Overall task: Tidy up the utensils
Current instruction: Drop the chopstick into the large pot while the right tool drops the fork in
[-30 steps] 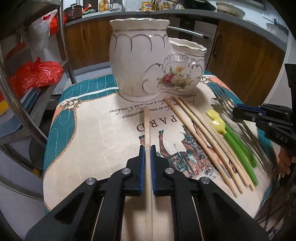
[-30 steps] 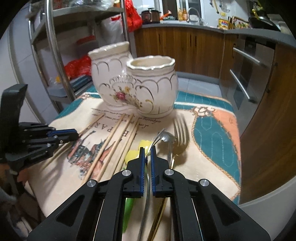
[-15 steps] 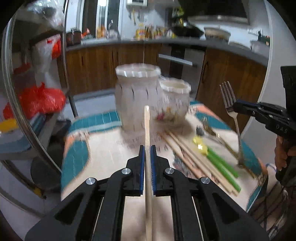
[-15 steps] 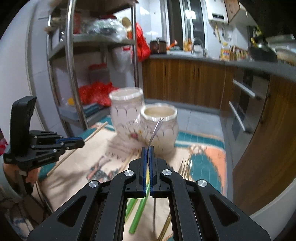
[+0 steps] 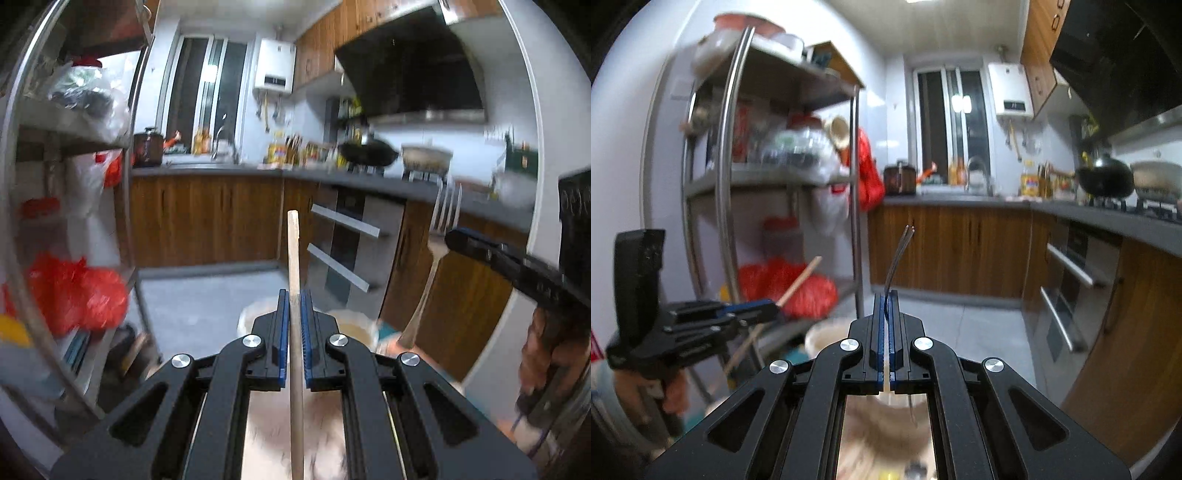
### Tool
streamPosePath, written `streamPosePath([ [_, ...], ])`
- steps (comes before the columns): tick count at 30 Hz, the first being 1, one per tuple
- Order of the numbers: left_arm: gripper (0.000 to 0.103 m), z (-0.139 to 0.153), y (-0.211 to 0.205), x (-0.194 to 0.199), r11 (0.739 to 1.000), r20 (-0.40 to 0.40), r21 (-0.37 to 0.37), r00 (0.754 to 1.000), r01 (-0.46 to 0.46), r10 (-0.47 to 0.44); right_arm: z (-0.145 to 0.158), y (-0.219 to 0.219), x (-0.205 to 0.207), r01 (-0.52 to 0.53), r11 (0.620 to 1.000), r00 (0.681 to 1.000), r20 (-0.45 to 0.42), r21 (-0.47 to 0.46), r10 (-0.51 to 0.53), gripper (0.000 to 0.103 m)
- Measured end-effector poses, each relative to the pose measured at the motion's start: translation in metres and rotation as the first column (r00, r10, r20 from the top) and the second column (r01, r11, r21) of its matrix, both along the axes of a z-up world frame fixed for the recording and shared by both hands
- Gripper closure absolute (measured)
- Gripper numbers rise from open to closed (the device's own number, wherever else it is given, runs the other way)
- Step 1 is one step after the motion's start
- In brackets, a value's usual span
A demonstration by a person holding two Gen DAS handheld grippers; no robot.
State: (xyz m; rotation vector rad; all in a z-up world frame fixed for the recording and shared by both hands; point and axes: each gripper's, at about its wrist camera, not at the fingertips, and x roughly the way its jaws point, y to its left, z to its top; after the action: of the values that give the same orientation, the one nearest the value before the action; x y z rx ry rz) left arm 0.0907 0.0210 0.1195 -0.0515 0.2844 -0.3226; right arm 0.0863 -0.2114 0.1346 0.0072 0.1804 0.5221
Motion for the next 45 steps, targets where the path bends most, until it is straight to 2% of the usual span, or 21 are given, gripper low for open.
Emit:
streamPosePath([
  [3,0.097,0.016,-0.003,0.033,0.999,0.031,-0.047,1.0,0.0,0.001,0.012,-0.002,0.021,-0.008,0.998,1.0,0.001,0.061,0.008,0.1],
  [6,0.097,0.023,-0.009,0.064,0.998,0.054,-0.063,0.998,-0.029,0.032,0.013,-0.001,0.041,-0.008,0.994,1.0,-0.016,0.108,0.01,0.1],
  [10,0.097,0.017,-0.018,0.095,0.994,0.1,-0.067,0.991,-0.083,0.089,0.0,-0.001,0.067,0.003,0.987,0.998,-0.057,0.16,0.006,0.1],
  [13,0.097,0.006,-0.022,0.11,0.99,0.117,-0.053,0.984,-0.132,0.137,-0.019,-0.001,0.084,0.012,0.984,0.992,-0.128,0.178,0.011,0.1],
  [15,0.097,-0.001,-0.023,0.118,0.99,0.106,-0.052,0.985,-0.134,0.138,-0.029,0.0,0.086,0.012,0.984,0.988,-0.155,0.178,0.016,0.1],
  [23,0.097,-0.037,-0.02,0.097,0.996,0.05,-0.006,0.995,-0.084,0.084,-0.069,0.003,0.094,0.003,0.99,0.965,-0.259,0.142,0.034,0.1],
  [25,0.097,-0.045,-0.018,0.088,0.995,0.047,0.026,0.995,-0.095,0.093,-0.075,0.002,0.094,0.011,0.99,0.961,-0.277,0.143,0.029,0.1],
  [32,0.097,-0.058,-0.014,0.071,0.994,0.016,0.063,0.996,-0.093,0.092,-0.083,-0.003,0.099,0.037,0.988,0.941,-0.338,0.152,0.016,0.1],
  [37,0.095,-0.055,-0.012,0.069,0.992,-0.008,0.076,0.995,-0.101,0.102,-0.082,-0.003,0.098,0.048,0.989,0.94,-0.341,0.138,0.002,0.1],
  [38,0.093,-0.054,-0.01,0.067,0.992,-0.012,0.074,0.995,-0.102,0.103,-0.081,-0.003,0.097,0.049,0.99,0.939,-0.343,0.131,-0.001,0.097],
  [39,0.084,-0.052,-0.009,0.067,0.992,-0.013,0.073,0.994,-0.105,0.107,-0.08,-0.002,0.097,0.05,0.991,0.94,-0.342,0.127,-0.003,0.093],
  [41,0.053,-0.048,-0.007,0.064,0.991,-0.01,0.068,0.993,-0.118,0.118,-0.078,-0.002,0.094,0.057,0.991,0.942,-0.336,0.119,-0.013,0.066],
  [45,0.047,-0.041,-0.005,0.051,0.99,-0.001,0.063,0.992,-0.123,0.123,-0.07,-0.007,0.086,0.072,0.99,0.947,-0.319,0.124,-0.029,0.049],
])
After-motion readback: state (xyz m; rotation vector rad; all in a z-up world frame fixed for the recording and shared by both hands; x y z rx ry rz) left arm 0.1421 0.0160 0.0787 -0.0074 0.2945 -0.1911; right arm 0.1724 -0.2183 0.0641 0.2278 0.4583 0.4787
